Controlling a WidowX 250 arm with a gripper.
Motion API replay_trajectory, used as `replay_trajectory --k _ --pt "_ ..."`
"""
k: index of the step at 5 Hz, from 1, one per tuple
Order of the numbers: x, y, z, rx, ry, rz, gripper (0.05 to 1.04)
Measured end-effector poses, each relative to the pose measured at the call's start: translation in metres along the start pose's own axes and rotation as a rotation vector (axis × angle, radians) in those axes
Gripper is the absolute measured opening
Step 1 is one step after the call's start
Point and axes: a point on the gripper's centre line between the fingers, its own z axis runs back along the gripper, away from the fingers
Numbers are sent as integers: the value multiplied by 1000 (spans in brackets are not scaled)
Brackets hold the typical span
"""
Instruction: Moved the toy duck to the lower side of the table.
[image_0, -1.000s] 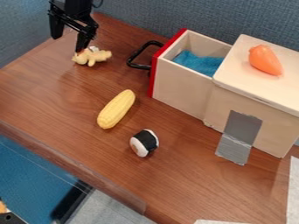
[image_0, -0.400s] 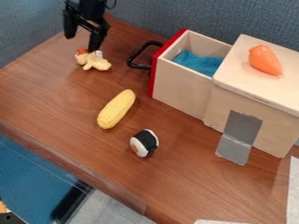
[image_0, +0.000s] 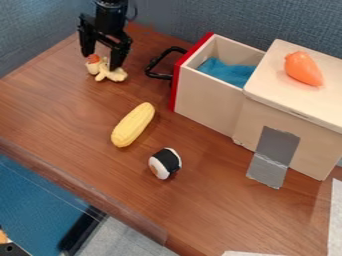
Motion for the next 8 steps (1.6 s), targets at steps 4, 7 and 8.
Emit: replay_trajectory --k 4,7,8 --pt "-13 0 -12 -86 -75 138 602" --pt "-39 -25 57 -115 -167 199 330" --pt "-72 -39 78 -101 -190 196 330"
